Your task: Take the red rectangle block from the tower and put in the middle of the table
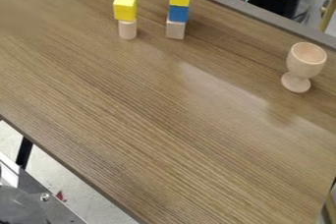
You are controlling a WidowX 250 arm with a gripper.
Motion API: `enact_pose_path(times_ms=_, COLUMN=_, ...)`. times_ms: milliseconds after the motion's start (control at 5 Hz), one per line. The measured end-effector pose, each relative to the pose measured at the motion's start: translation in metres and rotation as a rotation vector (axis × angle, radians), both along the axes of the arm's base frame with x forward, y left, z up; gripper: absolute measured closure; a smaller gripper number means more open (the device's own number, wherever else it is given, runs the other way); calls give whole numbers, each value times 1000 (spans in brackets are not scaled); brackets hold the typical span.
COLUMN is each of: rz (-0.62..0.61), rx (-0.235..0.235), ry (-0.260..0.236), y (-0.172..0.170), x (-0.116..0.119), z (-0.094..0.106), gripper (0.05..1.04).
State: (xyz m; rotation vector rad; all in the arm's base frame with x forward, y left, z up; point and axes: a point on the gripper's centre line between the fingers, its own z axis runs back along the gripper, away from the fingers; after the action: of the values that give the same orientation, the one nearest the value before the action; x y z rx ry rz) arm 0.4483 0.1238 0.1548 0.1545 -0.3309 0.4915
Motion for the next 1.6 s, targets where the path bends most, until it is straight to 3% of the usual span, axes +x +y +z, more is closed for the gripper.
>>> enact_pose_path(times_ms=200, rz=3, rx=-4, ry=-2, y=-1, x=0, z=-4, gripper=85)
enact_pose_path(times_ms=600, rz=-12, rx=-45, ry=-64, y=-9, x=0, z=1, gripper=85)
enact_pose_path(times_ms=1200, rz=-5, rx=-50, ry=-53, y=-8, x=-3, z=-1, gripper=85)
enact_pose_path(times_ms=1400, rz=0, rx=-61, ry=-8, y=-10, x=-10, z=-14, gripper=85)
enact_pose_path(times_ms=1600, rz=-2, rx=-66, ry=-6, y=-10, x=-10, z=-16, gripper=119)
